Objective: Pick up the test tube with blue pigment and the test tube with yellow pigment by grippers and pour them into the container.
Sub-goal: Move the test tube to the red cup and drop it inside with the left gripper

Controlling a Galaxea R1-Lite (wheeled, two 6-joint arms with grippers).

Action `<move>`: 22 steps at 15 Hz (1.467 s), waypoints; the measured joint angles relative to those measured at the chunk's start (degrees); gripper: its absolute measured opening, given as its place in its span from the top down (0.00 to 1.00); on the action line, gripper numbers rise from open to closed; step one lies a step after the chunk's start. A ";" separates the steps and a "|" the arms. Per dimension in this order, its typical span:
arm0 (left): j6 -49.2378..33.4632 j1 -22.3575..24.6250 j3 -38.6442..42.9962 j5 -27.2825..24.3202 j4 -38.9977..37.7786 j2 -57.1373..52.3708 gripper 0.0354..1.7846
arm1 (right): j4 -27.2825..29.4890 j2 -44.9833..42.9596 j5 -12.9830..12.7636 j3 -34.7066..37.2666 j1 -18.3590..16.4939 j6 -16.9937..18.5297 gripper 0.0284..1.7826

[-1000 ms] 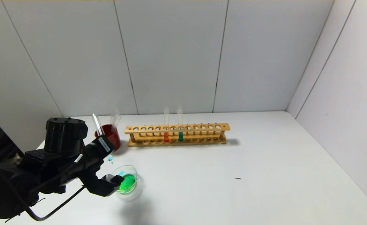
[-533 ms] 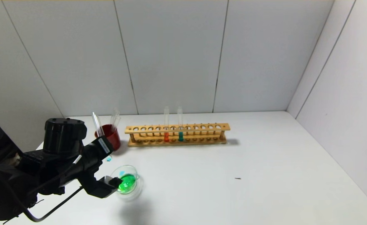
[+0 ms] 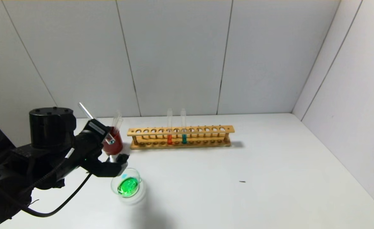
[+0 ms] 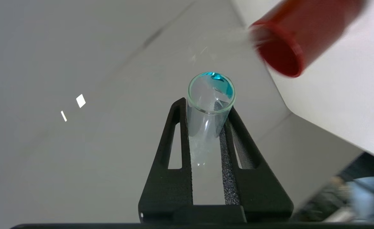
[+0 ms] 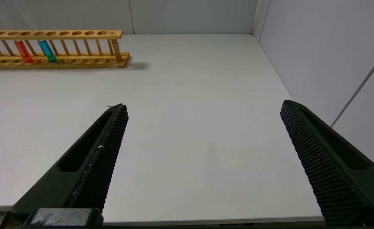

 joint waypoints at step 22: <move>-107.18 9.69 -24.15 -2.95 4.43 14.91 0.84 | 0.00 0.00 -0.02 0.00 0.00 0.00 0.02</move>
